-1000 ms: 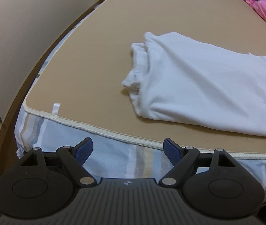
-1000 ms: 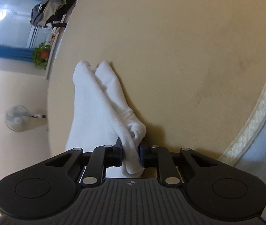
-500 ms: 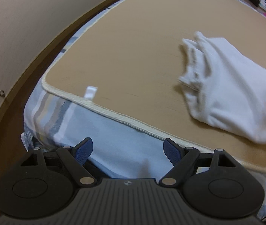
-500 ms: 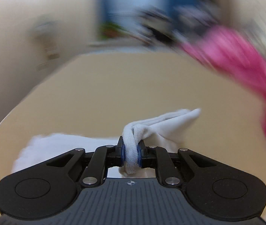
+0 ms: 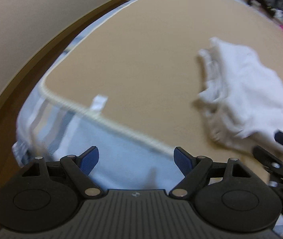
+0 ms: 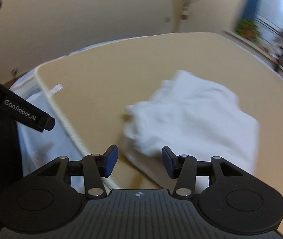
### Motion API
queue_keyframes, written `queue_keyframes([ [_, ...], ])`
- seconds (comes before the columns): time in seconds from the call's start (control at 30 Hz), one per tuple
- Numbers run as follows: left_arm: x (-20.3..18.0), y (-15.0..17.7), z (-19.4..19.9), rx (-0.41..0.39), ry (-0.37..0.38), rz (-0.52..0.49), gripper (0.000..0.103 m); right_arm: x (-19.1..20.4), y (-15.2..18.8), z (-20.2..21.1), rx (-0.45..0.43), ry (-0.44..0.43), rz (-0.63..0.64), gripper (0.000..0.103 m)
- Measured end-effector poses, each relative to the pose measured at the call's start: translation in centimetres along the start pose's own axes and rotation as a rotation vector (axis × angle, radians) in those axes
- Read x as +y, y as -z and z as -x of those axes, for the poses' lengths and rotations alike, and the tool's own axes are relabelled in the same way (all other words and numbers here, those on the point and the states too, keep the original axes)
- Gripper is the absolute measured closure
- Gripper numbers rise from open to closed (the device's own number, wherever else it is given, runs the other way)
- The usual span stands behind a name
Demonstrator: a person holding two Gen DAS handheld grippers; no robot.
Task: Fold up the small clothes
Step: 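Fold the held shirt end over the bundle with the right gripper and release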
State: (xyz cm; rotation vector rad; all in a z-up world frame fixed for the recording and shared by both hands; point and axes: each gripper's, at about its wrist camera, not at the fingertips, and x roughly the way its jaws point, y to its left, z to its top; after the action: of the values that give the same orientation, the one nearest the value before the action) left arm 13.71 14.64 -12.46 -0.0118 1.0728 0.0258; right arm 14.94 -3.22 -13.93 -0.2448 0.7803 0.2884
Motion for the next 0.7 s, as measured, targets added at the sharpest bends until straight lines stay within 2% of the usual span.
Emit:
queue_keyframes([
  [0.1, -2.2, -1.5, 0.9, -0.048, 0.085, -0.037, 0.015, -3.3, 1.8, 3.5, -0.015, 0.057, -0.159, 0.052],
  [0.2, -5.6, -3.3, 0.7, -0.052, 0.168, -0.090, 0.002, -5.8, 3.6, 5.2, -0.041, 0.156, -0.255, 0.052],
  [0.3, -9.0, -4.6, -1.2, -0.022, 0.148, -0.120, 0.003, -7.6, 3.9, 4.7, -0.051, 0.237, -0.287, 0.054],
  [0.37, -10.4, -5.0, -3.3, 0.004, 0.087, -0.128, 0.003, -8.2, 4.4, 4.0, -0.089, 0.223, -0.321, 0.064],
  [0.4, -10.8, -5.0, -4.8, 0.035, 0.008, -0.146, 0.003, -8.5, 4.4, 3.3, -0.082, 0.203, -0.328, 0.074],
  [0.43, -10.8, -4.8, -6.5, 0.083, -0.078, -0.154, 0.002, -8.3, 4.3, 1.8, -0.030, 0.189, -0.319, 0.075],
  [0.47, -10.1, -4.5, -7.5, 0.114, -0.075, -0.131, 0.002, -8.2, 5.0, 0.2, 0.052, 0.177, -0.310, 0.075],
  [0.5, -8.7, -4.1, -7.7, 0.130, -0.025, -0.072, 0.000, -8.0, 5.6, -1.1, 0.127, 0.162, -0.311, 0.075],
  [0.53, -7.6, -3.8, -7.5, 0.136, -0.003, -0.031, 0.000, -8.0, 6.6, -1.4, 0.151, 0.151, -0.318, 0.075],
  [0.6, -6.0, -3.3, -6.9, 0.140, 0.005, -0.007, 0.000, -7.9, 7.5, -0.2, 0.117, 0.136, -0.287, 0.075],
  [0.67, -5.0, -3.0, -6.2, 0.143, 0.035, 0.030, 0.000, -8.6, 7.5, 1.1, 0.108, 0.099, -0.307, 0.071],
  [0.7, -4.6, -3.0, -5.8, 0.153, 0.072, 0.058, 0.001, -9.3, 7.2, 1.7, 0.104, 0.079, -0.326, 0.058],
])
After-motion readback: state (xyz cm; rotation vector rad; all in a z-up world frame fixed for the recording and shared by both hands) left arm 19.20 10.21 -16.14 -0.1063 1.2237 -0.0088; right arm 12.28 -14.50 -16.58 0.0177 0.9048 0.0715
